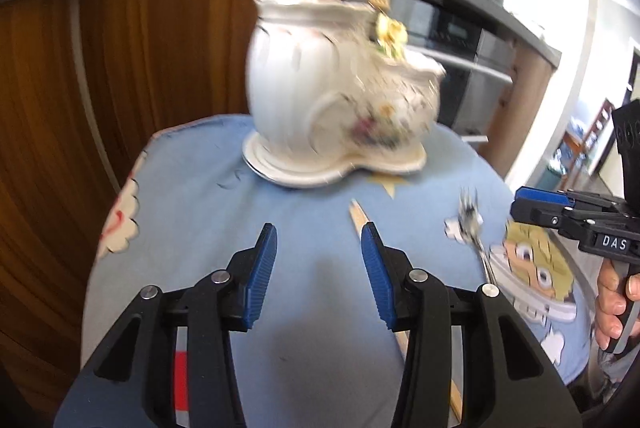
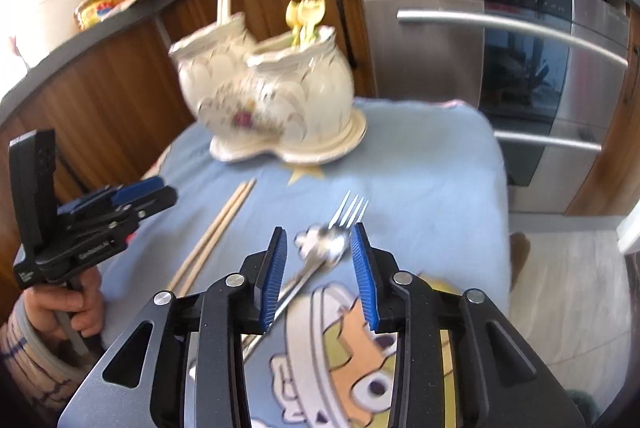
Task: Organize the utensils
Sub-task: 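Withdraw both tools back toward the remaining chopsticks and silver utensils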
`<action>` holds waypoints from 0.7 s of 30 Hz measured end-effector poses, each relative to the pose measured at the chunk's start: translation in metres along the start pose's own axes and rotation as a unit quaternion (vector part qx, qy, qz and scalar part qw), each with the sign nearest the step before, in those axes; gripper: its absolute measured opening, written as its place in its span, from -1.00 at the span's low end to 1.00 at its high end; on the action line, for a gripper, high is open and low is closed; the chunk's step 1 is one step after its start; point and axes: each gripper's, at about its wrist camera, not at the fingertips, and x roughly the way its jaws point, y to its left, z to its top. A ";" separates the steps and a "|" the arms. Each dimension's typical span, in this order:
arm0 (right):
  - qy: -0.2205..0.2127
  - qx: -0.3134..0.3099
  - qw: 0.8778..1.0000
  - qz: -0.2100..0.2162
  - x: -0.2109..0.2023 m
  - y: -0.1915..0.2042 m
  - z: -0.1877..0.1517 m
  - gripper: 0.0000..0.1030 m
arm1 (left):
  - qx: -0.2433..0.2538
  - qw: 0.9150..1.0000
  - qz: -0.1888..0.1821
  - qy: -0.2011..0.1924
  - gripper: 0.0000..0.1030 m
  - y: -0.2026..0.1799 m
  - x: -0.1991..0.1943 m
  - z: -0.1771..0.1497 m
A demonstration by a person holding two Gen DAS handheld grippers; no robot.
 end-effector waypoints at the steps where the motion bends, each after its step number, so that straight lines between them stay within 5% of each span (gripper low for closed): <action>1: 0.009 -0.003 1.000 0.002 0.003 0.004 -0.005 -0.32 | 0.011 1.000 0.001 0.004 -0.14 -0.004 0.002 -0.003; 8: 0.045 -0.021 0.999 -0.007 0.017 0.021 -0.020 -0.32 | 0.046 0.998 -0.006 0.029 -0.14 -0.018 0.009 -0.006; 11: 0.049 -0.015 0.999 -0.012 0.023 0.017 -0.021 -0.52 | 0.054 0.998 -0.003 0.040 -0.14 -0.021 0.011 -0.006; 21: 0.060 -0.028 0.998 -0.021 0.023 0.006 -0.019 -0.71 | 0.059 0.996 -0.008 0.060 -0.14 -0.023 0.020 -0.005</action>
